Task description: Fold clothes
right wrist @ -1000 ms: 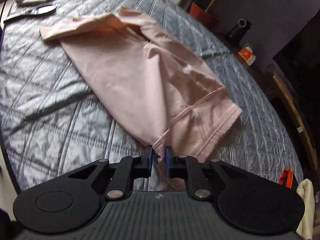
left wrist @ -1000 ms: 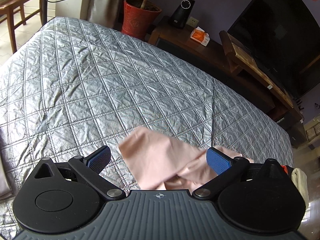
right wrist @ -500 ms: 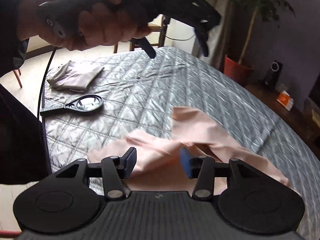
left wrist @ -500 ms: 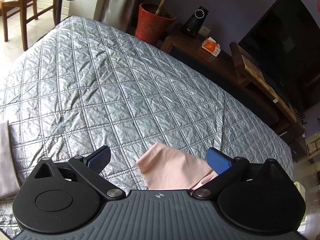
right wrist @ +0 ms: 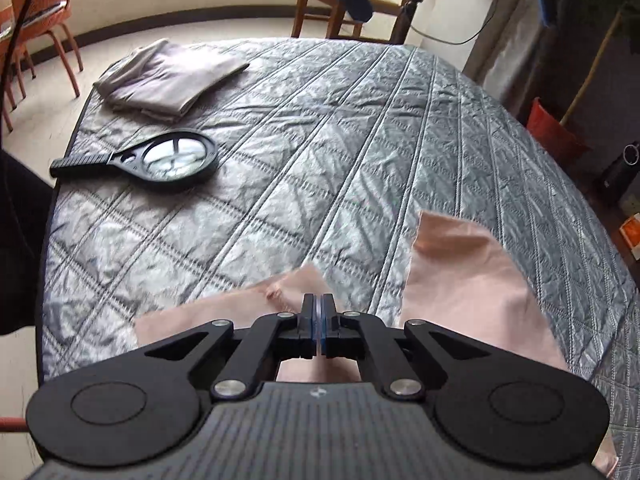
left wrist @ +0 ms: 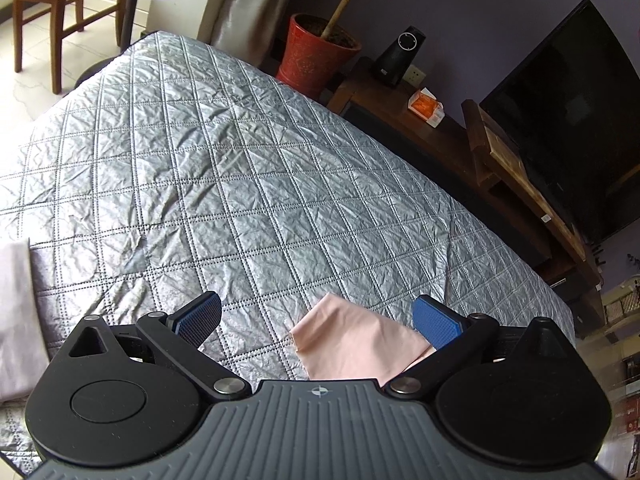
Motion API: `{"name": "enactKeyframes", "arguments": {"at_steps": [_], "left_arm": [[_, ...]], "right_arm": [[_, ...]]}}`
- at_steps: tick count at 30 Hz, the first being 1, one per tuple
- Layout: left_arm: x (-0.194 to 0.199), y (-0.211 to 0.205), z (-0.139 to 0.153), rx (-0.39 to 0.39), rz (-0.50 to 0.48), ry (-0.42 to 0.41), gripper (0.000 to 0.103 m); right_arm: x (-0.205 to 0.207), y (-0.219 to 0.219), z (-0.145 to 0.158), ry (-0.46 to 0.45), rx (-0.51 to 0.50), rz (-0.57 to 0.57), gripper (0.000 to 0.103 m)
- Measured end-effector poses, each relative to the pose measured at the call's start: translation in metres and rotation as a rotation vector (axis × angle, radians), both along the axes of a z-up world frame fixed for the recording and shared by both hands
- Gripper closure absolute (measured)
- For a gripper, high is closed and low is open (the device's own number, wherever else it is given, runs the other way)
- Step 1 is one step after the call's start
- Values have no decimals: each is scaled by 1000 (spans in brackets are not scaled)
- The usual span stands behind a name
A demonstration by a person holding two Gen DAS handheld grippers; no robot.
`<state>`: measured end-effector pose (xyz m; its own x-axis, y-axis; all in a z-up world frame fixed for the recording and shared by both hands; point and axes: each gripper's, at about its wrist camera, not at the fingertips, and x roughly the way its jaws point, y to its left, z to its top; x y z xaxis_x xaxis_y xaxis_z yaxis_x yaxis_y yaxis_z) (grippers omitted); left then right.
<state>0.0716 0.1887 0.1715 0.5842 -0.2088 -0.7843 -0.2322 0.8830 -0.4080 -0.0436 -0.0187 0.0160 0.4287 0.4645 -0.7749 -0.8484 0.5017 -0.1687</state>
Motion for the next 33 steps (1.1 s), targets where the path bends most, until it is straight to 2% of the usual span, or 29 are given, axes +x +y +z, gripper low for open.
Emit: {"name": "enactKeyframes", "arguments": {"at_steps": [2,4,5,9,13,18,20,21,22,23,24,25,30,33], "left_arm": [[-1,2,-1,-3,7,1,1],[-2,5,-1,-8,16,3,1],[-2,6,-1,-11,20,5,1],[-3,10,1,-18,24,-2,0],[-4,13,0,-16,32,-2,0],[-2,9,-4,-7,24,11,0],[-1,6,-4,-2,13,9,0],[-1,4,-4,0,9,9,0],[-1,4,-5,1,7,10,0],[-1,4,-6,2,7,12,0],[-1,4,-6,2,9,14,0],[-2,5,-6,2,12,16,0],[-2,6,-6,-1,14,15,0],[-2,7,-6,-1,15,13,0]], "right_arm": [[-4,10,17,-67,106,11,101],[-8,20,29,-134,158,7,101],[-7,21,30,-131,155,-4,100],[-4,1,15,-20,81,32,70],[-4,-21,1,37,-37,72,69],[6,-13,-6,76,-65,99,66],[10,-7,-8,78,-70,105,56],[12,-5,-9,72,-69,98,44],[15,-5,-10,78,-62,95,43],[18,-5,-11,103,-44,99,47],[17,-7,-10,130,-21,107,76],[12,-9,-8,152,1,114,99],[8,-11,-1,178,57,100,100],[10,-8,15,126,124,116,100]]}}
